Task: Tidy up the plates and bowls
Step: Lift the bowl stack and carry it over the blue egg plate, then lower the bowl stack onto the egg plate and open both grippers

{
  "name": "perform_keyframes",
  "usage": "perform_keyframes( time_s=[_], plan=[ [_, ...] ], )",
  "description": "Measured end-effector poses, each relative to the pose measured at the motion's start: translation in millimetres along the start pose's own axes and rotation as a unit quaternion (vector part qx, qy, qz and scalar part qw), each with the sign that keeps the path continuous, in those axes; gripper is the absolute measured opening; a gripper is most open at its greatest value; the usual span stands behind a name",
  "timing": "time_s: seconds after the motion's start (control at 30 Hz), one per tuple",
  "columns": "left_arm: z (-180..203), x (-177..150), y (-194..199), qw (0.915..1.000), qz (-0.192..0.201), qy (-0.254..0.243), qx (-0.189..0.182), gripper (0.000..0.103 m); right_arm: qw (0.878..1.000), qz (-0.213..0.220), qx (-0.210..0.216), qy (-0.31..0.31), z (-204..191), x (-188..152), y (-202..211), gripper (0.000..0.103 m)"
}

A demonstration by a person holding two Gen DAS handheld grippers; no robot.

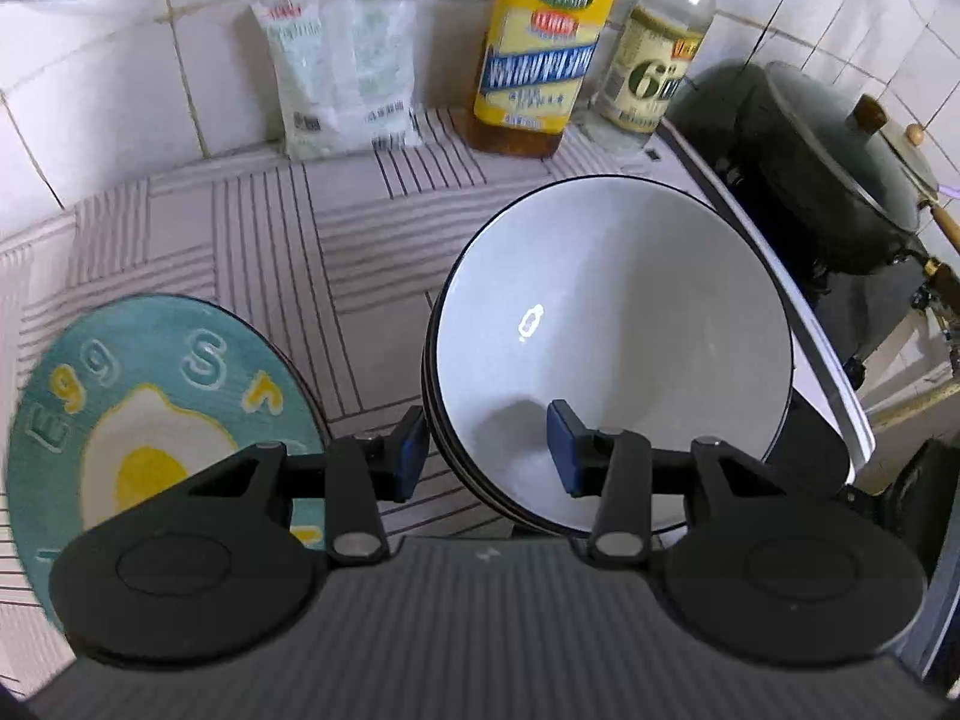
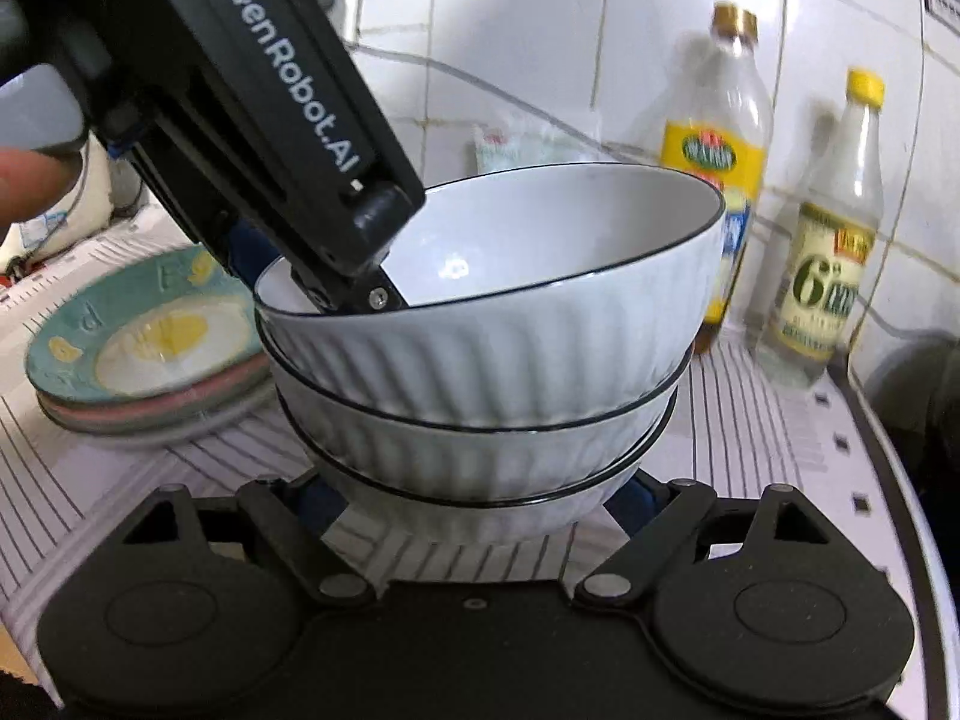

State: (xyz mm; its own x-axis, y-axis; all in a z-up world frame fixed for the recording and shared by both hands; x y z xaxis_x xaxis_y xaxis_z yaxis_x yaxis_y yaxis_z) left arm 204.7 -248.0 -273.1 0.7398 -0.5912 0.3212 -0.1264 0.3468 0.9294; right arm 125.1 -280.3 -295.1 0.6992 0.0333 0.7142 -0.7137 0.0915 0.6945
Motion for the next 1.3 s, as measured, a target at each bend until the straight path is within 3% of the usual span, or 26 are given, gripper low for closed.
perform_keyframes(
  time_s=[0.27,0.53,0.7,0.97,1.3],
  plan=[
    [-17.3,-5.4,64.3,0.9993,0.032,-0.003,0.017,0.041,0.998,0.050,0.013,0.032,-27.3,38.7,33.9,0.091],
    [-64.4,-28.9,109.5,0.9973,0.032,0.038,0.054,0.041,0.993,0.067,0.061,0.073,-72.6,72.2,35.0,0.091],
    [-99.6,-48.3,114.3,0.9950,0.020,0.073,0.066,0.041,0.989,0.056,0.098,0.090,-108.3,78.0,23.9,0.091],
    [-136.4,-53.8,104.2,0.9899,-0.021,0.125,0.063,0.041,0.983,0.025,0.140,0.112,-140.4,74.9,-2.6,0.091],
    [-159.3,-51.6,74.3,0.9862,-0.043,0.155,0.041,0.041,0.980,-0.005,0.144,0.136,-146.5,64.7,-36.2,0.090]
  ],
)
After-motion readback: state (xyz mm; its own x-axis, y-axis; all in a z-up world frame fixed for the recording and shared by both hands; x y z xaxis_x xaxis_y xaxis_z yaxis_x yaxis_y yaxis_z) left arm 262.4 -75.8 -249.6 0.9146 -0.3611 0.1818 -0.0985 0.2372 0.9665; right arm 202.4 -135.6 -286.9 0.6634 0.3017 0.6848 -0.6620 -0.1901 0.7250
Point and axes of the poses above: each gripper's, at about its wrist camera, not at the fingertips, and y roughly against the way its jaws point, z to its right, x to its top, the point moved 7 cm from there along -y, roughly the way its jaws point, and after that the axes turned 11 degrees about -z, right-handed, at the moved point
